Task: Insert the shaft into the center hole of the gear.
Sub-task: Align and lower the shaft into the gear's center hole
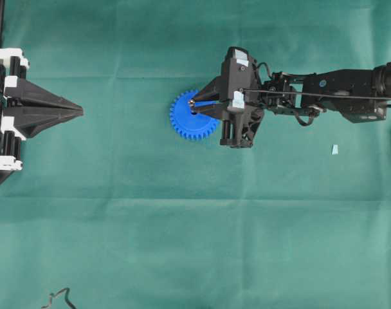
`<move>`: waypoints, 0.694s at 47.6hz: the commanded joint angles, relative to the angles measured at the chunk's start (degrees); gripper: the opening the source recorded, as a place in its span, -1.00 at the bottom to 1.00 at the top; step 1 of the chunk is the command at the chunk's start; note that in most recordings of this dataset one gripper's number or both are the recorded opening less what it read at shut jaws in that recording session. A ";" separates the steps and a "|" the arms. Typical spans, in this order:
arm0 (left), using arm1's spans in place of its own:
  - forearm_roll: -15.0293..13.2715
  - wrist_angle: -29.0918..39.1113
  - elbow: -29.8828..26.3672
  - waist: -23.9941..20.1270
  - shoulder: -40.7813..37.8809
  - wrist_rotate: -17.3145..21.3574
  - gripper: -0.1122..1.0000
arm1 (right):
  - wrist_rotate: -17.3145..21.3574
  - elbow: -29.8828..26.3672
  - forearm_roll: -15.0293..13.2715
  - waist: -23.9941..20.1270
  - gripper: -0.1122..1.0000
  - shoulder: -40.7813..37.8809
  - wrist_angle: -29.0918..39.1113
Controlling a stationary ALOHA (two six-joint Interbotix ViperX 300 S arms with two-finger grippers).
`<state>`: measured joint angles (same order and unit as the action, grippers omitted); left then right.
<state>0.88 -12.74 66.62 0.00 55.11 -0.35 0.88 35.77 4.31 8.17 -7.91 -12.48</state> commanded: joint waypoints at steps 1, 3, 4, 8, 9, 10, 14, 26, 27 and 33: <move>0.18 -0.26 -1.41 -0.09 -0.44 0.00 -0.80 | 0.09 -1.14 -0.09 0.09 -0.50 1.58 0.18; 0.18 -0.26 -1.41 -0.09 -0.53 0.00 -0.80 | 0.09 -1.05 0.00 0.09 -0.50 1.49 0.18; 0.18 -0.18 -1.41 -0.09 -0.44 -0.09 -0.80 | 0.09 -0.97 0.09 0.09 -0.50 1.41 0.18; 0.18 -0.26 -1.32 -0.09 -0.44 -0.09 -0.80 | 0.18 -0.97 0.09 0.09 -0.50 0.88 0.18; 0.18 -0.26 -1.41 -0.09 -0.44 0.00 -0.80 | 0.18 -0.97 0.09 0.09 -0.50 0.70 0.18; 0.18 -0.18 -1.41 -0.09 -0.44 0.00 -0.80 | 0.26 -1.05 0.09 0.09 -0.50 0.44 0.18; 0.18 -0.26 -1.41 -0.09 -0.44 0.00 -0.80 | 0.26 -1.14 0.18 0.09 -0.50 -0.18 -0.09; 0.18 -0.18 -1.41 -0.09 -0.44 0.00 -0.80 | 0.26 -1.23 0.26 0.09 -0.50 -1.85 -0.26; 0.18 -0.18 -1.41 -0.09 -0.44 0.00 -0.80 | 0.26 -1.23 0.26 0.09 -0.50 -2.02 -0.26; 0.18 -0.26 -1.41 -0.09 -0.44 0.00 -0.80 | 0.26 -1.32 0.18 0.09 -0.50 -2.90 -0.26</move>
<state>0.88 -12.57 66.53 0.00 55.20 -0.35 1.05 35.77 4.39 8.17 -11.25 -12.30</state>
